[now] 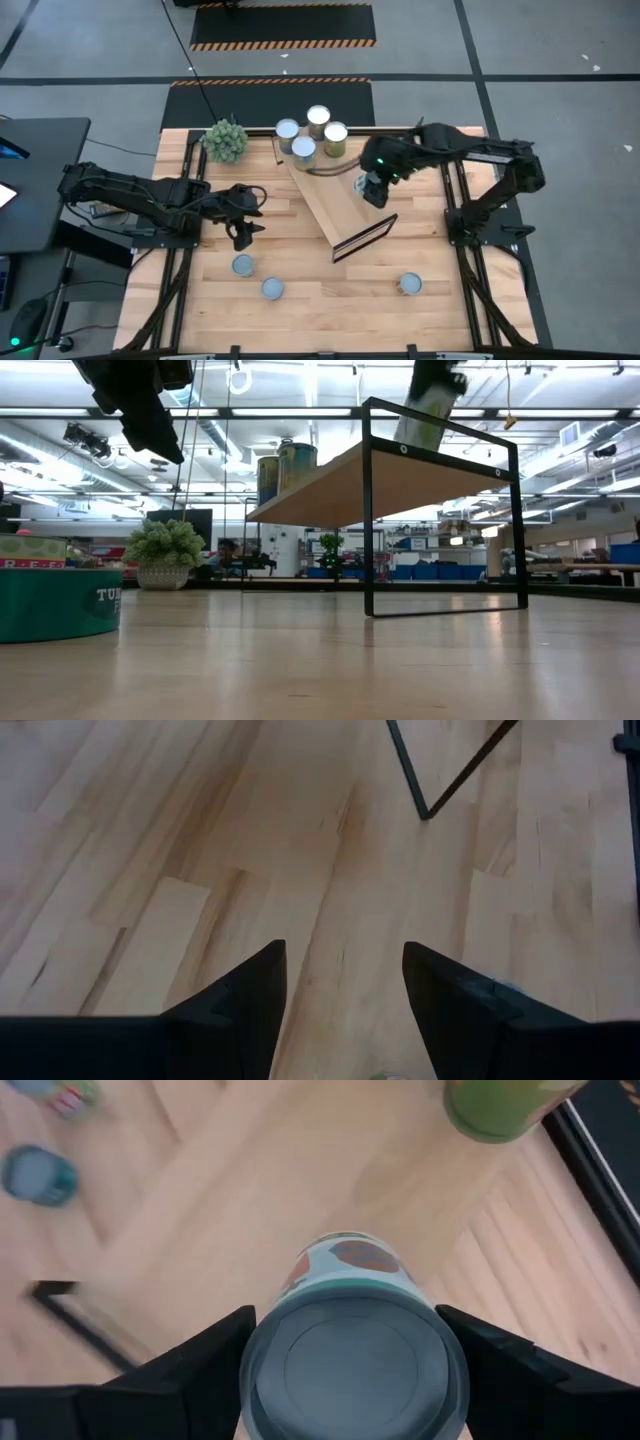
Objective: Pick and place cans onto a shelf
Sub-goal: Put the canned mixed veggies on the shelf
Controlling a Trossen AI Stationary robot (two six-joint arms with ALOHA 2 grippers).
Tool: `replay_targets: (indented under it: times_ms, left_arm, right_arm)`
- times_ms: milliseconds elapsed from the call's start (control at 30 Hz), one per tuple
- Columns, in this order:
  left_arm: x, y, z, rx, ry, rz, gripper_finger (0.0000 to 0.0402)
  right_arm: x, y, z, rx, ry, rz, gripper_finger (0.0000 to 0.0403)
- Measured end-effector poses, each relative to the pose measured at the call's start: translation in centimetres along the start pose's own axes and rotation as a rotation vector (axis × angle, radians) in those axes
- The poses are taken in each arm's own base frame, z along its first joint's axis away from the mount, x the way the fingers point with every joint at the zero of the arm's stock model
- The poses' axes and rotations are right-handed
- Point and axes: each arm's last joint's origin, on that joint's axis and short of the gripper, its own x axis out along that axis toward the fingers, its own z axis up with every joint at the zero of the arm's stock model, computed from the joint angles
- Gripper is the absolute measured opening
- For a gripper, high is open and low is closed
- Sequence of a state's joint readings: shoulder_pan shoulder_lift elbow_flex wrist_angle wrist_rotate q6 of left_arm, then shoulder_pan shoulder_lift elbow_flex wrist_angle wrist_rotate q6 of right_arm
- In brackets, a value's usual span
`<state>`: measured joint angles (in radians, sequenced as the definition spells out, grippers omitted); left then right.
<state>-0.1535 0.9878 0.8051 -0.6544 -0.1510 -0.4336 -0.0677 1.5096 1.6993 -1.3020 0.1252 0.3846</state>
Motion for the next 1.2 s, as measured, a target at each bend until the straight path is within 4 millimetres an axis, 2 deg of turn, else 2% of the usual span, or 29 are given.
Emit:
replay_targets:
  times_ms: [267,600,867,1033,1200]
  left_arm:
    - [0.0,0.0,0.0,-0.055,-0.003,0.006,0.0205]
    - [0.0,0.0,0.0,-0.055,-0.006,0.012,0.0205]
    - [0.0,0.0,0.0,-0.069,-0.005,0.012,0.0205]
    - [0.0,0.0,0.0,-0.079,-0.005,0.012,0.0205]
    - [0.0,0.0,0.0,-0.079,-0.005,0.012,0.0205]
  right_arm:
    - [3.8,-2.9,2.5,-0.084,0.087,-0.032,0.0294]
    - [5.1,-5.2,6.8,-0.121,0.056,-0.001,0.0293]
    - [7.2,-6.2,7.7,-0.129,0.110,-0.006,0.0295]
    - [7.5,-6.3,7.9,-0.136,0.100,-0.004,0.0298]
    - [7.5,-6.6,8.1,-0.128,0.080,-0.007,0.0320]
